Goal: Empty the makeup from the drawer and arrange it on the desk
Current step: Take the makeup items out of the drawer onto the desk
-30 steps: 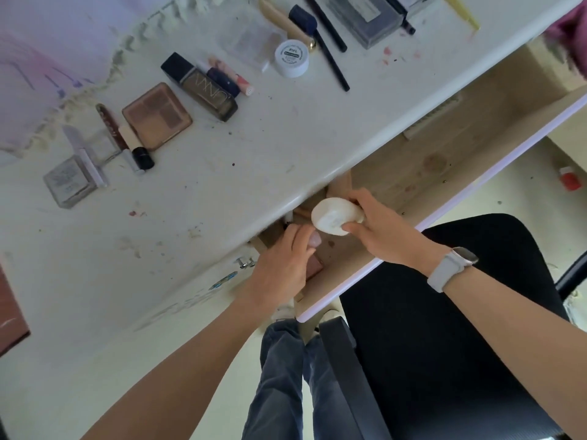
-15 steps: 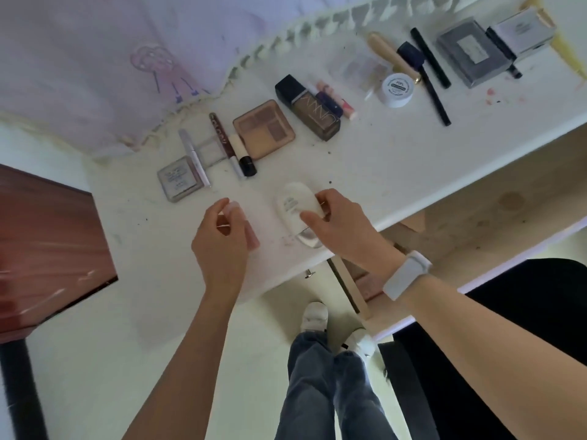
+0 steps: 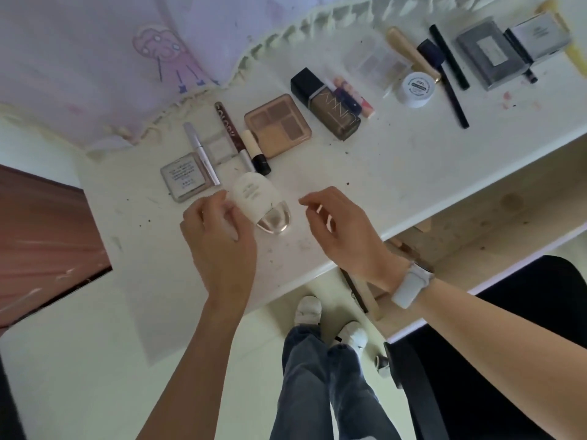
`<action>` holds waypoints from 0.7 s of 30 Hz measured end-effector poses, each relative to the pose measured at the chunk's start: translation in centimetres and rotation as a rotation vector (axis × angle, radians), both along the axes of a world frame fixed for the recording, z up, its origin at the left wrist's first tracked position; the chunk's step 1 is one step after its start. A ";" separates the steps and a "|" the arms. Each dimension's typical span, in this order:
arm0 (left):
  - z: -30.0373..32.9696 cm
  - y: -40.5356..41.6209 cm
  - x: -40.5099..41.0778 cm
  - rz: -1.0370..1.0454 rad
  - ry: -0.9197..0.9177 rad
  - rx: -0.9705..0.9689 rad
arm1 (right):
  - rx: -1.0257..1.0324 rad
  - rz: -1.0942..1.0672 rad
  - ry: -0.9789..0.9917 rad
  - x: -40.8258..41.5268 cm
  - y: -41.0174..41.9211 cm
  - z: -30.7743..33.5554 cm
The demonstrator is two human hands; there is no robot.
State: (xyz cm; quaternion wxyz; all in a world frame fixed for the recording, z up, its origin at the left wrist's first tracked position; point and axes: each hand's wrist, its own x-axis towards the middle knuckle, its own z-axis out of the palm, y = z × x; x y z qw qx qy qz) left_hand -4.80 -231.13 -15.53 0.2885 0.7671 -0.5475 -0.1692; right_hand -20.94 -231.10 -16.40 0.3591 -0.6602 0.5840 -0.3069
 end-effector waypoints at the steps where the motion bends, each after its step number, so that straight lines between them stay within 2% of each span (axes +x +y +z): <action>1: 0.1 0.8 -0.8 -0.068 0.006 -0.047 | -0.028 0.009 0.007 -1.7 1.2 -0.1; 4: -0.1 3.8 -4.4 -0.336 0.083 -0.082 | -0.009 -0.033 0.137 -7.1 4.7 -1.1; 7: -0.9 7.1 -8.9 -0.627 0.134 -0.033 | 0.244 -0.063 0.398 -12.7 7.1 -3.4; 10: -3.5 9.4 -13.1 -0.808 0.125 0.088 | 0.450 -0.006 0.633 -16.8 7.3 -6.0; 12: -5.7 9.5 -15.5 -0.867 -0.042 0.153 | 0.522 0.020 0.676 -17.7 6.3 -7.0; 14: -7.8 8.8 -17.3 -0.906 -0.278 0.353 | 0.535 0.062 0.693 -17.2 5.0 -8.3; 17: -10.5 7.9 -19.0 -0.855 -0.575 0.537 | 0.497 0.133 0.741 -15.4 3.8 -10.2; 19: -11.8 7.8 -19.6 -0.826 -0.689 0.550 | 0.450 0.124 0.790 -14.6 3.8 -11.3; 21: -12.7 7.8 -19.9 -0.800 -0.708 0.533 | 0.420 0.118 0.843 -14.6 4.1 -11.9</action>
